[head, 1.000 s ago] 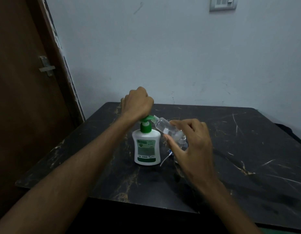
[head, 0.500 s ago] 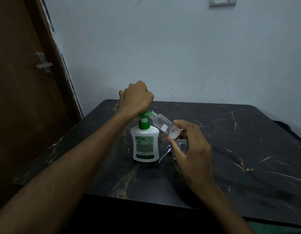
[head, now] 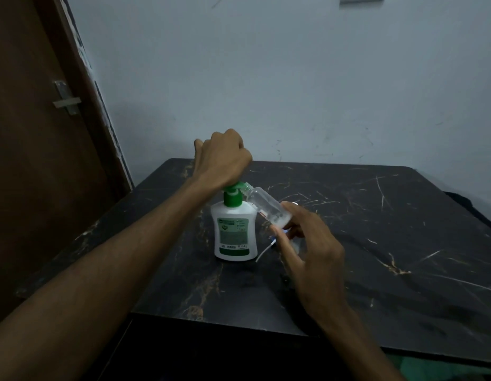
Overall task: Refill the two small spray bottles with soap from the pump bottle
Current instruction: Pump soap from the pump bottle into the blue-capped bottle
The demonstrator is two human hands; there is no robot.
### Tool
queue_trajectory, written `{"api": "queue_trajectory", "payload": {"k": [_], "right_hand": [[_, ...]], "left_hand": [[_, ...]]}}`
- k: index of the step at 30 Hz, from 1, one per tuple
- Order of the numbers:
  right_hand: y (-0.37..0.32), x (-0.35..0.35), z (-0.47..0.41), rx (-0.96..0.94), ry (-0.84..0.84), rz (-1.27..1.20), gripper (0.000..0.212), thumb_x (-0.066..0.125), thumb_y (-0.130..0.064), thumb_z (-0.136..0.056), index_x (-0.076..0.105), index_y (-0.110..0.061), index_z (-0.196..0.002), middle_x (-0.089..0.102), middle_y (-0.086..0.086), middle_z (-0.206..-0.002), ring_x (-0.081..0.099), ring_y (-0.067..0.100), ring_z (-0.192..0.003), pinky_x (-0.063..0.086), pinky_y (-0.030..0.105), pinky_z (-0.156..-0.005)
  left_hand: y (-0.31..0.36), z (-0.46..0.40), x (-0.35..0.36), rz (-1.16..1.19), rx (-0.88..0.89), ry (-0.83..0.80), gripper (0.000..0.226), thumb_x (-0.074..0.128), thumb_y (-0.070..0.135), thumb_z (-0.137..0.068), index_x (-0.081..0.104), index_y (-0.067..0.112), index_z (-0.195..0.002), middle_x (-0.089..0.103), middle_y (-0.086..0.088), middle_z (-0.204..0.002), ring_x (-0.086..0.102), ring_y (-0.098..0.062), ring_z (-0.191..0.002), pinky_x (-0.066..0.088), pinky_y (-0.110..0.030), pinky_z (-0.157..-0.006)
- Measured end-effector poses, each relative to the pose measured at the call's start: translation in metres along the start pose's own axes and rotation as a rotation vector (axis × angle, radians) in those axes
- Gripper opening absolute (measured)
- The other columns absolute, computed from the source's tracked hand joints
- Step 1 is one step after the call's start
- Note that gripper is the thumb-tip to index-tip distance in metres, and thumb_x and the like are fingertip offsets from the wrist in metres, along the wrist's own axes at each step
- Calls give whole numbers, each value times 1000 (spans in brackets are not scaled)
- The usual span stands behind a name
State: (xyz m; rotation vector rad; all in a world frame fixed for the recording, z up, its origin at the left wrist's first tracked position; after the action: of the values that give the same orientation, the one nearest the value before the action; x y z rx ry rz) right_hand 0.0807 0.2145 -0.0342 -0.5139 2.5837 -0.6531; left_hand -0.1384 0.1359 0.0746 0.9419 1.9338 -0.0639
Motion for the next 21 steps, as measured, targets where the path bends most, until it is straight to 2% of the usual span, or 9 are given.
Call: {"api": "queue_trajectory", "payload": {"k": [3, 8, 14, 21], "right_hand": [[-1, -1, 0, -7, 15, -14, 42, 71, -27, -96, 63, -13, -135, 70, 0, -117, 68, 12, -95, 60, 35, -81], [1, -1, 0, 5, 30, -51, 41, 79, -13, -91, 64, -10, -129, 69, -3, -115, 67, 7, -95, 55, 23, -83], [-1, -5, 0, -5, 52, -30, 36, 76, -17, -94, 64, -13, -127, 67, -5, -111, 64, 5, -93, 53, 18, -83], [0, -4, 0, 2, 43, -8, 37, 77, -18, -94, 65, -11, -128, 67, -4, -111, 62, 5, -94, 50, 14, -85]], "left_hand": [[3, -5, -7, 7, 5, 18, 28, 53, 21, -83, 78, 9, -89, 78, -7, -89, 69, -29, -85, 36, -42, -86], [6, 3, -3, -11, 35, 22, 22, 54, 18, -89, 76, 15, -86, 74, 0, -87, 65, -22, -83, 34, -46, -98], [17, -2, -13, -45, 77, 4, 25, 50, 24, -80, 73, 16, -86, 73, 0, -87, 63, -23, -82, 35, -50, -102], [26, 6, -12, -40, 115, -23, 31, 45, 27, -73, 74, 17, -81, 73, 1, -84, 64, -24, -81, 32, -49, -100]]}}
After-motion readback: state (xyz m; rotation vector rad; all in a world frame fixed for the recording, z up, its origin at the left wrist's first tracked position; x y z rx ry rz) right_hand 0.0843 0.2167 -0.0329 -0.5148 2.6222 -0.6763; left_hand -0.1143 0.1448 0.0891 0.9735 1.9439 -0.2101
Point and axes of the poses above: each hand's wrist, its own z-axis away from the middle knuckle, its own x-axis out of the palm, y = z × x, the point moved 10 cm from there along -z, towards the middle knuckle
